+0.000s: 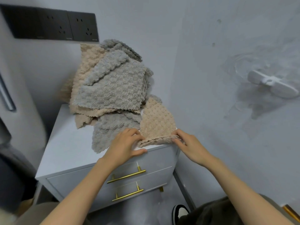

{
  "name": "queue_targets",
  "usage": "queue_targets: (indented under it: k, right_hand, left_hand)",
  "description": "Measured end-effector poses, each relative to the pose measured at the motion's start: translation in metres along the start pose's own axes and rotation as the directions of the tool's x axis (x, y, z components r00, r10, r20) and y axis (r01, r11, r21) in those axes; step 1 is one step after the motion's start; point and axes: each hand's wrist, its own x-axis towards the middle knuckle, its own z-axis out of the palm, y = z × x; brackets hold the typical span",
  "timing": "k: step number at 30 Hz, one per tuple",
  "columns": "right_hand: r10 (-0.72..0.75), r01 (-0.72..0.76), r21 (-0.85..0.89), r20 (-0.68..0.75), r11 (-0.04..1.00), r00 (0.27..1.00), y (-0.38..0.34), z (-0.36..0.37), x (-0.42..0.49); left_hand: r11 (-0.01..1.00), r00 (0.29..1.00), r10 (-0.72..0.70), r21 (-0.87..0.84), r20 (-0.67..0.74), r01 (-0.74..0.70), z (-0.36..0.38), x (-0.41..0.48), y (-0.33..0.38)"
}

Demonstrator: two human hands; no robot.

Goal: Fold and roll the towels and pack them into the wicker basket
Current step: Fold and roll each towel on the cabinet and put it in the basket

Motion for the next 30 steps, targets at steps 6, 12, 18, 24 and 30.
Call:
queue_targets:
  k: [6, 12, 18, 24, 30]
  right_hand:
    - [0.164, -0.155, 0.147, -0.051, 0.977, 0.985, 0.009, -0.007, 0.01]
    - [0.307, -0.297, 0.09, -0.13, 0.951, 0.943, 0.018, -0.005, 0.022]
    - [0.272, -0.31, -0.119, -0.258, 0.943, 0.927, 0.02, 0.005, 0.021]
    - [-0.101, 0.005, -0.293, -0.314, 0.956, 0.944, 0.012, 0.006, 0.017]
    - [-0.317, 0.251, -0.427, -0.088, 0.869, 0.944, 0.019, 0.017, 0.012]
  left_hand:
    - [0.97, 0.985, -0.166, -0.186, -0.037, 0.156, 0.008, 0.012, 0.01]
    - [0.911, 0.938, -0.341, -0.265, -0.059, 0.315, 0.016, 0.024, 0.016]
    - [0.919, 0.922, -0.377, -0.158, -0.093, 0.36, 0.022, 0.033, 0.016]
    - [0.952, 0.921, -0.307, -0.094, -0.239, 0.293, 0.022, 0.035, 0.02]
    - [0.982, 0.958, 0.161, -0.055, -0.237, -0.179, 0.02, 0.038, 0.021]
